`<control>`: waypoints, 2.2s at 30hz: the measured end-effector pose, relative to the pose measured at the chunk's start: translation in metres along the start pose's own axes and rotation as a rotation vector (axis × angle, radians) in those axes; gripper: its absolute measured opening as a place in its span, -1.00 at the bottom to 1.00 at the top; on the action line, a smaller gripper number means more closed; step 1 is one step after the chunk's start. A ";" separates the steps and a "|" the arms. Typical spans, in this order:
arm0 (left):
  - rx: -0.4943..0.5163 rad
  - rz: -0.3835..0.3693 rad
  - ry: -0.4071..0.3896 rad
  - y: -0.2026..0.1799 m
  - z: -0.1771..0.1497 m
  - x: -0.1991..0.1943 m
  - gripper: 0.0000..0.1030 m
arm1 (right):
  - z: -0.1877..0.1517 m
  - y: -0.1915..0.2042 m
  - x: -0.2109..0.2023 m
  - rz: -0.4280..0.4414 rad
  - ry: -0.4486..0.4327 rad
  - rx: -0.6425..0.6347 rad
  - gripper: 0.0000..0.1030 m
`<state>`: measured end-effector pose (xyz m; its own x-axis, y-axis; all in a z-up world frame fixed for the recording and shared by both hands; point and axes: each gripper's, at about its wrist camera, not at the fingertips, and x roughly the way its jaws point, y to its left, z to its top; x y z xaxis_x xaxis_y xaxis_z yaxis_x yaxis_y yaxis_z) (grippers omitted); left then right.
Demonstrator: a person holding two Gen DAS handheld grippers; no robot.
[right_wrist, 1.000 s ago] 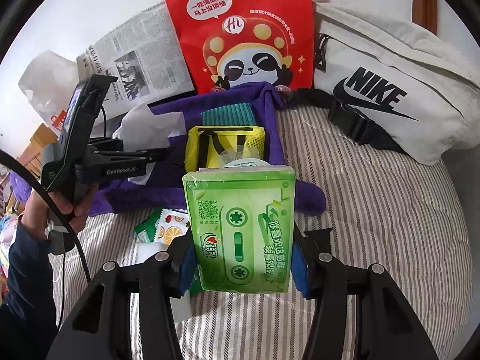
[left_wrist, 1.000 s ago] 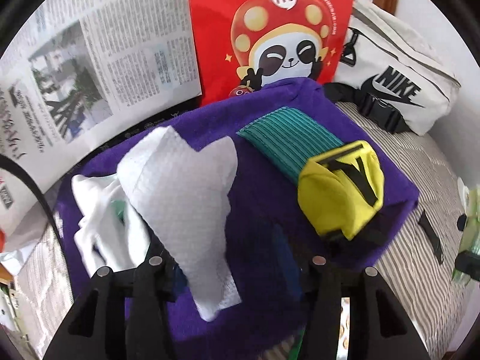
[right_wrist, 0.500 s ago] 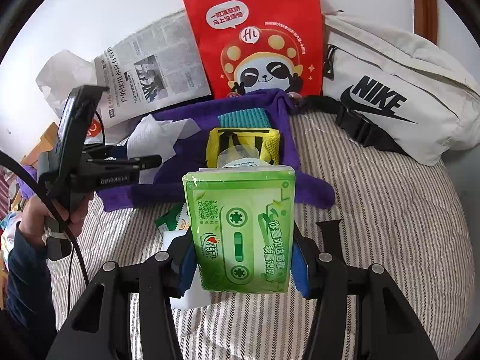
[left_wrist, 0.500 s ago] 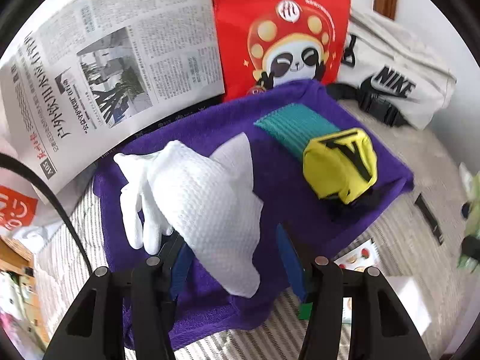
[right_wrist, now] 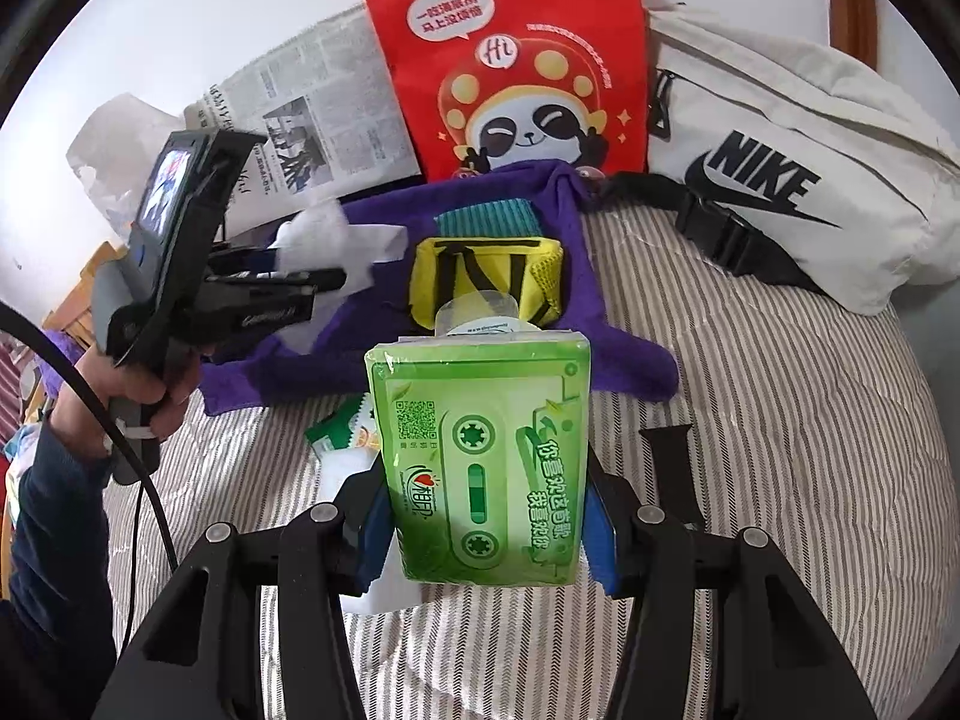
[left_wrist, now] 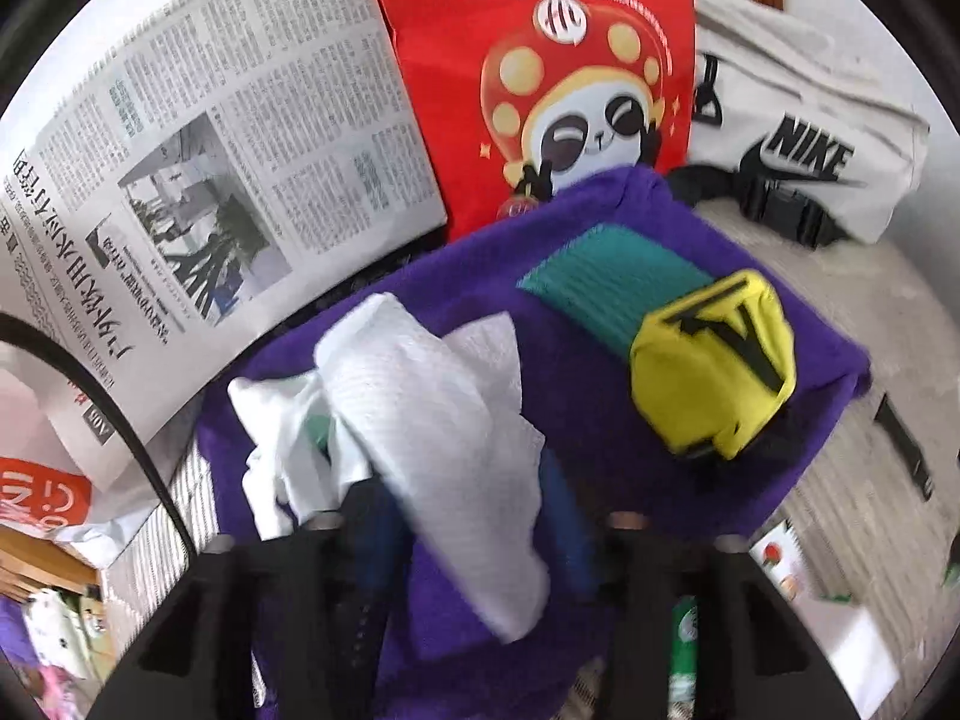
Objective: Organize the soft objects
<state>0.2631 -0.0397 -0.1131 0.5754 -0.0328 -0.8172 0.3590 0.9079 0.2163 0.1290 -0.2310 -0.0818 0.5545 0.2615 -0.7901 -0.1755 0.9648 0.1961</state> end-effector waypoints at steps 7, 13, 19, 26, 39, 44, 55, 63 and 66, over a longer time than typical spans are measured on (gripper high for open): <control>0.152 0.187 -0.045 -0.010 -0.015 -0.014 0.57 | -0.001 -0.004 0.005 -0.006 0.013 0.009 0.01; 0.240 0.288 -0.068 -0.029 -0.025 -0.019 0.74 | -0.003 -0.005 0.008 0.001 0.026 0.008 0.01; -0.011 0.057 -0.068 -0.002 -0.024 -0.024 0.75 | -0.005 -0.005 0.010 0.003 0.036 0.011 0.01; -0.086 0.000 -0.089 0.017 -0.036 -0.042 0.75 | -0.006 -0.007 0.008 -0.007 0.025 0.016 0.01; -0.289 -0.215 -0.144 0.063 -0.050 -0.034 0.52 | 0.019 0.018 0.007 -0.030 0.005 -0.073 0.01; -0.279 -0.302 -0.053 0.049 -0.038 0.007 -0.80 | 0.025 0.028 0.005 -0.026 -0.002 -0.094 0.01; -0.263 -0.320 0.022 0.018 -0.022 0.040 -0.81 | 0.027 0.019 0.017 -0.063 0.029 -0.071 0.01; -0.265 -0.255 -0.022 0.034 -0.037 0.005 0.35 | 0.026 0.017 0.018 -0.059 0.034 -0.081 0.01; -0.271 -0.248 -0.058 0.043 -0.041 -0.015 0.35 | 0.029 0.022 0.017 -0.047 0.022 -0.090 0.01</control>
<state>0.2401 0.0168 -0.1134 0.5391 -0.2824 -0.7935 0.2893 0.9469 -0.1404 0.1581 -0.2047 -0.0743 0.5461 0.2144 -0.8098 -0.2226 0.9691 0.1065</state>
